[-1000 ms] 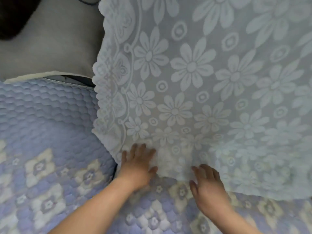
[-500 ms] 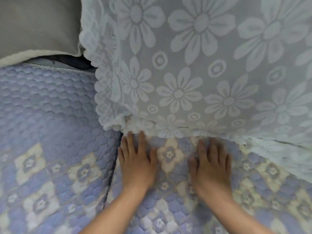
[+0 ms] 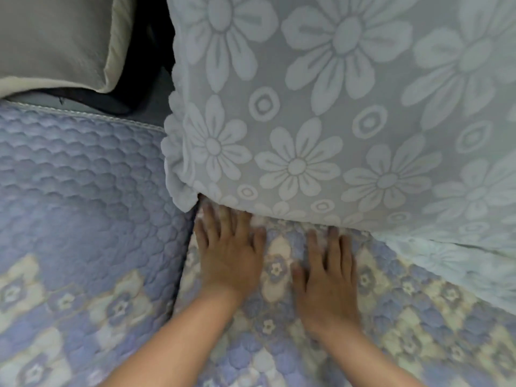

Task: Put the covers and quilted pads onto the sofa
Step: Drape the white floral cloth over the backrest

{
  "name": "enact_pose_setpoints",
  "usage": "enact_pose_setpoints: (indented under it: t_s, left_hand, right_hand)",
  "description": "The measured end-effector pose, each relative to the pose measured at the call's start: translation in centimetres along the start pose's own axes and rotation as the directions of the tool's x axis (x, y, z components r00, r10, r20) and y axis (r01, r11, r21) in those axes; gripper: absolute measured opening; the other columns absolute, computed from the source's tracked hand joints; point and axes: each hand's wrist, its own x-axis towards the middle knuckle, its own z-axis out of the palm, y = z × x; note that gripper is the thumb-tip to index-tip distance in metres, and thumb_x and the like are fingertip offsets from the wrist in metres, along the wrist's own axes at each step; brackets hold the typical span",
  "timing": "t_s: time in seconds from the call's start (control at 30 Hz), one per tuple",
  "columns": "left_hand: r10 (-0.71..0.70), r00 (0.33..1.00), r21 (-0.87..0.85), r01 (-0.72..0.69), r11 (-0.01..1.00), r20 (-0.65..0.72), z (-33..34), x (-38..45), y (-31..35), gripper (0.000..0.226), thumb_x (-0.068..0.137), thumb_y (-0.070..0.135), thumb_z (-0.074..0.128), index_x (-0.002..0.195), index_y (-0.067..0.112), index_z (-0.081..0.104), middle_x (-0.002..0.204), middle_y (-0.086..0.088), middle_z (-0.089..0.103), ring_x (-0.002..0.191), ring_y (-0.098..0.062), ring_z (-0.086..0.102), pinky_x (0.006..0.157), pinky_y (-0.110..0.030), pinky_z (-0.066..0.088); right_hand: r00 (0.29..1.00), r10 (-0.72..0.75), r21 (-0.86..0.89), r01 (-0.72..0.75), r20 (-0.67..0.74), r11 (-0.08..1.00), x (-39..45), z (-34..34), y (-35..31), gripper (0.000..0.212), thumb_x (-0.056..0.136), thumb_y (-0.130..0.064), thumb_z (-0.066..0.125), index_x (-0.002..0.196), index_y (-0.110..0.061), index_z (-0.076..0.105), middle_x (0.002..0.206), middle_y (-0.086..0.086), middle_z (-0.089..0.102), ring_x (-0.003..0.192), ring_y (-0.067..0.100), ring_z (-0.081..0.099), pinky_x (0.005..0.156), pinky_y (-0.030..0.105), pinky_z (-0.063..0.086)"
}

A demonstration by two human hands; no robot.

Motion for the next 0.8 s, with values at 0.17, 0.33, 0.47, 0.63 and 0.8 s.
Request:
enact_pose_setpoints:
  t_s: [0.17, 0.33, 0.47, 0.63, 0.8]
  left_hand:
    - [0.184, 0.980, 0.014, -0.183, 0.983, -0.080, -0.6, 4.8, 0.0, 0.061, 0.101, 0.061, 0.023, 0.157, 0.037, 0.023, 0.160, 0.006, 0.032, 0.148, -0.027, 0.024, 0.123, -0.049, 0.014]
    - [0.060, 0.987, -0.394, 0.003, 0.919, 0.146, -0.9, 7.8, 2.4, 0.063, 0.101, 0.062, 0.033, 0.156, 0.035, 0.017, 0.158, 0.017, 0.019, 0.140, -0.005, 0.019, 0.123, -0.021, 0.011]
    - [0.083, 0.984, -0.362, -0.136, 0.922, -0.158, -1.5, 3.8, 1.9, 0.060, 0.102, 0.051, 0.033, 0.158, 0.032, 0.022, 0.161, 0.010, 0.023, 0.152, -0.018, 0.016, 0.126, -0.040, 0.009]
    - [-0.153, 0.984, -0.955, -0.042, 0.293, -0.090, -3.3, 1.3, -3.1, 0.047, 0.094, 0.021, 0.054, 0.139, 0.030, 0.056, 0.145, 0.005, 0.054, 0.135, -0.007, 0.048, 0.117, -0.040, 0.037]
    - [-0.045, 0.948, -0.926, 0.295, -0.235, 0.314, -11.0, 10.3, -2.9, 0.047, 0.105, 0.048, 0.038, 0.130, 0.017, 0.063, 0.129, -0.008, 0.068, 0.108, -0.022, 0.071, 0.085, -0.035, 0.058]
  right_hand:
    - [0.984, 0.106, 0.027, -0.103, -0.141, 0.994, 8.8, 1.0, 2.3, 0.051, 0.100, -0.043, 0.036, 0.125, -0.010, 0.066, 0.120, 0.017, 0.068, 0.121, 0.039, 0.054, 0.109, 0.057, 0.034]
    - [0.979, -0.003, -0.056, -0.008, -0.202, 0.998, 5.4, 0.7, 0.3, 0.050, 0.100, -0.032, 0.041, 0.141, -0.005, 0.048, 0.142, 0.026, 0.049, 0.136, 0.047, 0.039, 0.116, 0.061, 0.023]
    - [0.923, -0.382, -0.084, 0.378, -0.038, 0.922, 4.3, 0.5, -2.3, 0.053, 0.099, -0.037, 0.042, 0.145, -0.011, 0.050, 0.146, 0.015, 0.050, 0.138, 0.036, 0.044, 0.115, 0.052, 0.030]
    - [0.957, -0.220, -0.104, 0.203, -0.188, 0.974, 7.6, 0.8, -2.8, 0.039, 0.097, -0.038, 0.052, 0.094, -0.008, 0.076, 0.091, 0.017, 0.074, 0.092, 0.039, 0.069, 0.087, 0.048, 0.050]
    - [0.928, -0.283, -0.126, 0.259, -0.241, 0.958, 7.5, 2.0, -2.4, 0.044, 0.099, -0.040, 0.049, 0.111, -0.005, 0.073, 0.109, 0.020, 0.072, 0.110, 0.039, 0.063, 0.103, 0.049, 0.040]
